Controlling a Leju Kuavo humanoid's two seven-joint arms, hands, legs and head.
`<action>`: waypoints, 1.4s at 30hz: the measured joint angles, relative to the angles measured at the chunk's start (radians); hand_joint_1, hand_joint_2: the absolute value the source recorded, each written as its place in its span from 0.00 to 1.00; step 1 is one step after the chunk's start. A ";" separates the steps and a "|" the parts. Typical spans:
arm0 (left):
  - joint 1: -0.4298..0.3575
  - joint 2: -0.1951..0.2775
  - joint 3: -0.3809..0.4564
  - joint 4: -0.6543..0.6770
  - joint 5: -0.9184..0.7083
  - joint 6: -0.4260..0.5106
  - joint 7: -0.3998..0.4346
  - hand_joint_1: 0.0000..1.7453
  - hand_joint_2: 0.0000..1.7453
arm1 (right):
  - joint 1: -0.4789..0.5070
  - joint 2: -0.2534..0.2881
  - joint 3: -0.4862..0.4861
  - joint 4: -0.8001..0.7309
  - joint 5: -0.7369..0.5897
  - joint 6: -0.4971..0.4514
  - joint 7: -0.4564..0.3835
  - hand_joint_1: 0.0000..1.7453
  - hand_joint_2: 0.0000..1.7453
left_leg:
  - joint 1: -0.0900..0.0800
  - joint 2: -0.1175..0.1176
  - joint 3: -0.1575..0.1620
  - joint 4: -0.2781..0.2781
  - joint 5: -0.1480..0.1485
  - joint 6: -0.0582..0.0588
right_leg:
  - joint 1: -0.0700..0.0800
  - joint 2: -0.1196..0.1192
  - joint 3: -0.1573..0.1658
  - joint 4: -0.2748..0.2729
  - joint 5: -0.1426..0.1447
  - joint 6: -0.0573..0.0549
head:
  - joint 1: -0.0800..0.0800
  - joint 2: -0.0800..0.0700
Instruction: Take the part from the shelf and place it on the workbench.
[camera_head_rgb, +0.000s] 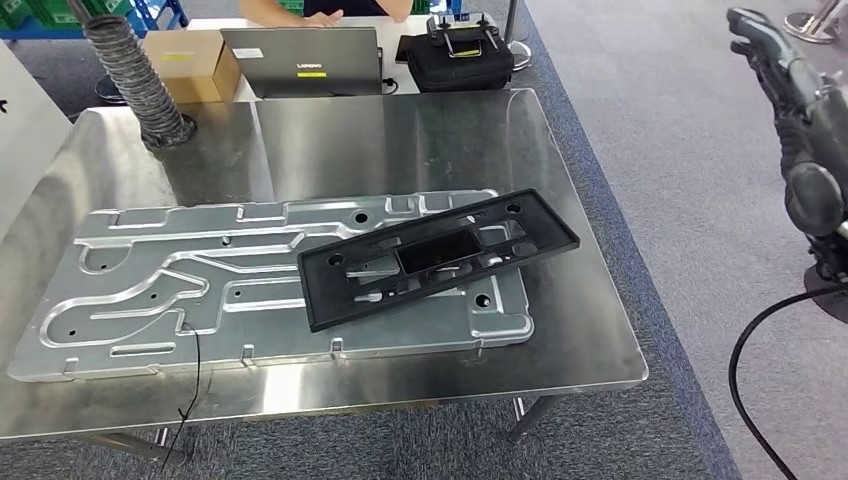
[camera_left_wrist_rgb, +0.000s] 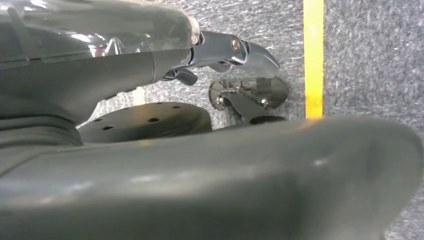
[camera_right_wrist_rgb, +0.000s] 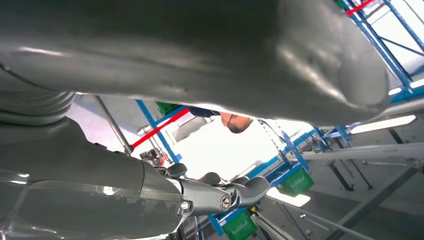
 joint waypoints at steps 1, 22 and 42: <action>-0.001 0.000 0.000 0.000 0.000 0.000 -0.001 0.00 0.00 | 0.029 0.000 -0.028 -0.016 0.009 0.002 -0.005 0.00 0.00 | -0.003 0.000 0.001 -0.004 0.001 0.004 | 0.000 0.001 -0.002 0.000 0.002 0.007 | 0.000 0.000; -0.002 0.002 -0.003 0.000 0.003 0.004 -0.009 0.00 0.00 | 0.421 0.032 -0.402 -0.155 0.038 0.029 -0.079 0.00 0.00 | -0.007 0.002 -0.112 0.158 -0.065 -0.017 | -0.014 -0.002 0.053 -0.016 -0.041 -0.016 | 0.000 0.000; -0.003 0.009 -0.012 0.000 0.014 0.021 0.004 0.00 0.00 | 0.649 0.164 -0.694 -0.179 -0.041 0.029 -0.143 0.00 0.00 | -0.005 0.008 0.023 -0.032 0.008 0.031 | -0.024 0.000 -0.041 0.182 -0.106 0.042 | 0.000 0.000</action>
